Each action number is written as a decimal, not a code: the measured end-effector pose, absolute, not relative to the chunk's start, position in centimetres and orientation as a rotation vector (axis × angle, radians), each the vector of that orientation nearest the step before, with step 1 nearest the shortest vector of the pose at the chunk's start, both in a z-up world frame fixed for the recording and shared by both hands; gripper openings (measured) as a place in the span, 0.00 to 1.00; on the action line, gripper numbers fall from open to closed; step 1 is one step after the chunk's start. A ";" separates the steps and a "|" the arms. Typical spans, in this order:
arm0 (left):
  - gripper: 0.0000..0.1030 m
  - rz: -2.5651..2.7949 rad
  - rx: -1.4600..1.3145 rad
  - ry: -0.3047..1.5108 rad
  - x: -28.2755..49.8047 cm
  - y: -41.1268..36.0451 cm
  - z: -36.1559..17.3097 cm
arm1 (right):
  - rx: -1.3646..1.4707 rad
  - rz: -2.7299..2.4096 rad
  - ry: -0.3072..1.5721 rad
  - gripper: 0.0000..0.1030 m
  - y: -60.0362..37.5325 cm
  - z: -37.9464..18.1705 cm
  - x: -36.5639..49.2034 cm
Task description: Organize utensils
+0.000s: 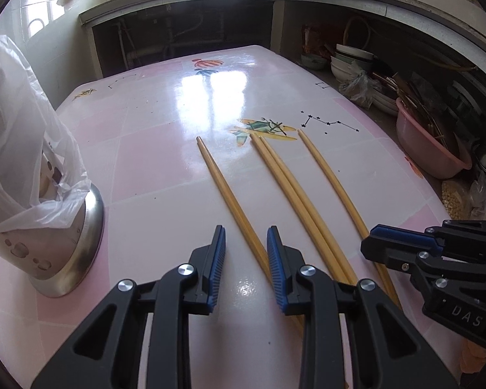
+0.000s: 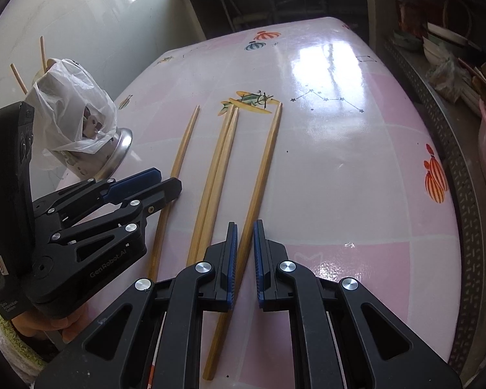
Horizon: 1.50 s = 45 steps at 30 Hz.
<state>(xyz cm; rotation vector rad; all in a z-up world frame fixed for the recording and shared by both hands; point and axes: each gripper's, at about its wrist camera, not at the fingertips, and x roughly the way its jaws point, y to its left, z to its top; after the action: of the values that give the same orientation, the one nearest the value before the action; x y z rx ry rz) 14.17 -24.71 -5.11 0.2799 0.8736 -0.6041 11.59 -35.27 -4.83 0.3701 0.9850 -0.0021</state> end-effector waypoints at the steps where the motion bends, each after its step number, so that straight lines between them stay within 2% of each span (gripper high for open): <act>1: 0.21 -0.592 0.282 0.874 14.1 -24.5 -5.1 | 0.367 -0.002 0.989 0.08 -35.2 -4.8 11.6; 6: 0.13 -0.552 0.262 0.889 13.8 -22.8 -5.0 | 0.355 -0.009 1.009 0.07 -34.8 -4.7 11.3; 12: 0.09 -0.542 0.220 0.933 13.0 -20.4 -4.8 | 0.356 -0.010 1.034 0.06 -34.2 -4.6 10.0; 26: 0.08 -0.559 0.162 1.029 8.4 -15.1 -4.6 | 0.397 0.001 1.088 0.06 -33.6 -4.5 6.7; 32: 0.08 -0.602 0.067 1.084 9.4 -14.1 -4.4 | 0.395 0.011 1.091 0.07 -33.9 -4.2 6.9; 34: 0.10 -0.614 0.054 1.072 9.9 -13.9 -3.7 | 0.396 0.018 1.089 0.08 -34.1 -4.0 7.2; 36: 0.18 -0.624 0.059 1.058 10.4 -13.8 -2.8 | 0.391 0.024 1.086 0.10 -34.2 -3.7 7.7; 39: 0.24 -0.640 0.076 1.046 11.5 -14.6 -1.7 | 0.364 0.031 1.074 0.14 -34.3 -3.3 8.6; 45: 0.30 -0.666 0.117 1.049 14.3 -16.9 -1.5 | 0.320 0.041 1.071 0.16 -34.3 -3.4 11.2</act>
<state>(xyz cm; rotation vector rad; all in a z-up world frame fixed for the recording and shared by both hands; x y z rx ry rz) 14.26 -16.89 -1.54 0.1172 1.0487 -0.6664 11.22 -34.33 -3.45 0.3202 1.0706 0.0405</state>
